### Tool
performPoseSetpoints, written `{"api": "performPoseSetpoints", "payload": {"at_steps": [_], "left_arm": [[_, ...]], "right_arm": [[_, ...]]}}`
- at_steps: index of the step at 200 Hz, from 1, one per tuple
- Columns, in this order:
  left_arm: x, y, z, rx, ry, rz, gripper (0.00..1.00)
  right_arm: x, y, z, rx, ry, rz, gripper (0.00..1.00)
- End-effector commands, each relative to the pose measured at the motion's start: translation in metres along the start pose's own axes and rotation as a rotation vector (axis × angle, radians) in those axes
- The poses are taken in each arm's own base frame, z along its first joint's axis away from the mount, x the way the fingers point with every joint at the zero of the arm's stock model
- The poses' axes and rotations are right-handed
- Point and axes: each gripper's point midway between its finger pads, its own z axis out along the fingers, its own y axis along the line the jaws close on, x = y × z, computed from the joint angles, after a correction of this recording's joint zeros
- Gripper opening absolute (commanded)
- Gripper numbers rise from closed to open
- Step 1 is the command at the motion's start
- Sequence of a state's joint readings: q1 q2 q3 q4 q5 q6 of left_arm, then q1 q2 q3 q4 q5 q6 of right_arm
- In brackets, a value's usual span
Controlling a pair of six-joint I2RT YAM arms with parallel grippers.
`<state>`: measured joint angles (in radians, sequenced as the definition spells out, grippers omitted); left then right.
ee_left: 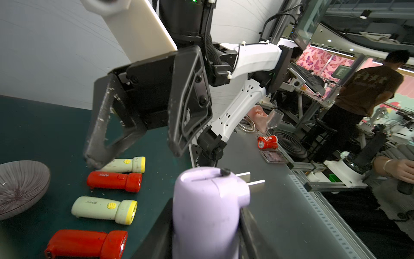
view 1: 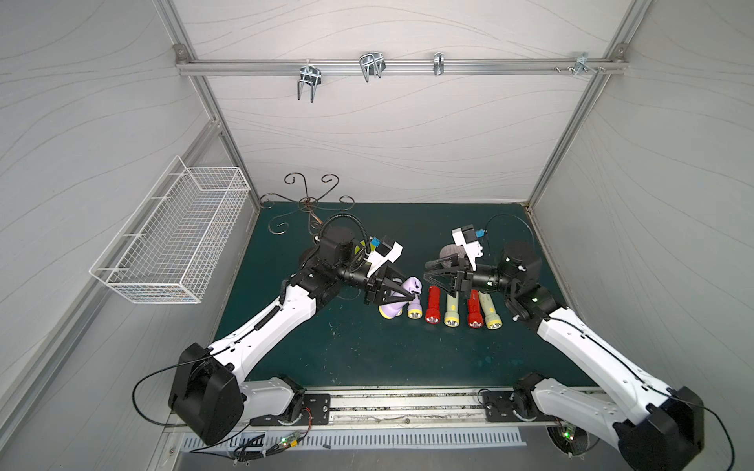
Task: Close the plug at the bottom of the flashlight
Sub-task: Close the plug of the flashlight.
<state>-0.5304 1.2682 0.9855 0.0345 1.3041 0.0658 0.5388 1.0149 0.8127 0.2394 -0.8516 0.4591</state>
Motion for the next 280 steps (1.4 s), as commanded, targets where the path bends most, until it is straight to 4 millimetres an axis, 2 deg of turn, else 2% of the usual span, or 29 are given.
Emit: {"api": "performPoseSetpoints", "payload": {"at_steps": [1, 35, 80, 100, 202, 229, 280], "left_arm": [[-0.022, -0.023, -0.006, 0.082, -0.021, 0.128, 0.0], [-0.024, -0.023, -0.007, 0.099, -0.023, 0.125, 0.0], [-0.025, -0.024, -0.007, 0.109, -0.021, 0.12, 0.0], [-0.025, -0.025, -0.008, 0.113, -0.021, 0.119, 0.0], [-0.025, -0.03, -0.008, 0.135, -0.018, 0.117, 0.0], [-0.027, -0.032, -0.009, 0.143, -0.019, 0.124, 0.0], [-0.029, -0.038, -0.01, 0.152, -0.021, 0.136, 0.0]], "right_arm": [[-0.023, 0.026, -0.001, -0.113, -0.038, -0.061, 0.6], [-0.014, 0.029, 0.005, -0.154, 0.013, -0.033, 0.6], [0.005, 0.058, 0.021, -0.217, 0.124, -0.111, 0.6], [0.006, 0.063, 0.023, -0.232, 0.131, -0.119, 0.6], [0.009, 0.059, 0.028, -0.248, 0.153, -0.1, 0.51], [0.01, 0.059, 0.028, -0.254, 0.156, -0.094, 0.42], [0.014, 0.055, 0.031, -0.261, 0.171, -0.071, 0.32]]}}
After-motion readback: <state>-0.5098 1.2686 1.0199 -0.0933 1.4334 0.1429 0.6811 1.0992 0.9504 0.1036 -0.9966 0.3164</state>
